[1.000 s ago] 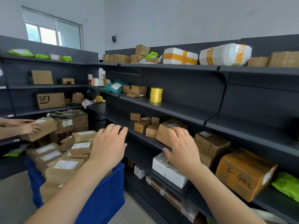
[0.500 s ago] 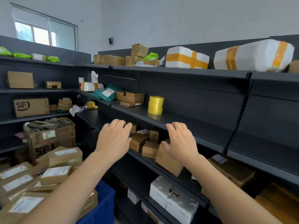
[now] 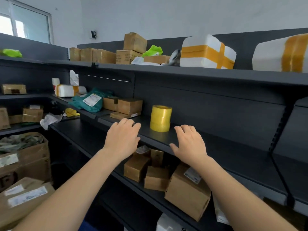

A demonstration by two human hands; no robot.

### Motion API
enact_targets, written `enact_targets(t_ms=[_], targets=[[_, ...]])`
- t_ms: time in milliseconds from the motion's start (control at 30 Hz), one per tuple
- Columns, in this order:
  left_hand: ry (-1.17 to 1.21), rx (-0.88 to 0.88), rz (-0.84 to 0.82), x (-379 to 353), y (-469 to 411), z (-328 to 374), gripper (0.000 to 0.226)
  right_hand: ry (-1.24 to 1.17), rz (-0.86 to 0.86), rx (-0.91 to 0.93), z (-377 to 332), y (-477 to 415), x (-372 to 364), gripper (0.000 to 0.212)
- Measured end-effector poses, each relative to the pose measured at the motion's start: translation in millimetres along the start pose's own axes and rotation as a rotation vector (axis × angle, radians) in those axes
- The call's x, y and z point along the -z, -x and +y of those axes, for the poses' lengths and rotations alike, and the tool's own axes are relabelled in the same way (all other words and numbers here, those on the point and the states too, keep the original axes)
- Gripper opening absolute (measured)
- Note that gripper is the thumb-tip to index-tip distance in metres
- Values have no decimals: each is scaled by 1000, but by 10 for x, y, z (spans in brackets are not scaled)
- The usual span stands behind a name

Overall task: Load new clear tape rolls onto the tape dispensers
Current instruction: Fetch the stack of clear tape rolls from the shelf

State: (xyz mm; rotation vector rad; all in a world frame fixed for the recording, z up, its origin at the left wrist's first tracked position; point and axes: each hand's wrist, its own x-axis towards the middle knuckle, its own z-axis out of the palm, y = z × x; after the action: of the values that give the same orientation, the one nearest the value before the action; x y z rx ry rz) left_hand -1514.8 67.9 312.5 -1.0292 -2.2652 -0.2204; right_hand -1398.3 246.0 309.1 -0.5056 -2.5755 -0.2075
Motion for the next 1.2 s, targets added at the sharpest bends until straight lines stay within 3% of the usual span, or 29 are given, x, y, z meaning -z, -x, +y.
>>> enact_targets(t_ms=[233,433,700,800,900,1033,1200], targets=[[62,35,-56,-660,-795,-261,50,-33,-21,-52,224,-824,-522,56],[354,163,-135,-1214,-1513,-321,53,-250,-36,-157,428,-1569,-927,61],[803,357,-317,-1794,-2288,-250,66,-674,-117,-446,568,-2339,-1256,72],[999,440,-394,-1876,-2452,-179,76,-938,-203,-625,604,-2486,-1355,75],[1255,599,-573,-1979,-2587,-166,87,-1154,-354,-777,617,-2556,-1419,76],[1458,716,-727,-2085,-2663,-188,79,-1305,-450,-822,648,-2586,-1455,70],[1523,706,-672,-2162,-2665,-218,67,-1386,-399,-780,676,-2549,-1466,49]])
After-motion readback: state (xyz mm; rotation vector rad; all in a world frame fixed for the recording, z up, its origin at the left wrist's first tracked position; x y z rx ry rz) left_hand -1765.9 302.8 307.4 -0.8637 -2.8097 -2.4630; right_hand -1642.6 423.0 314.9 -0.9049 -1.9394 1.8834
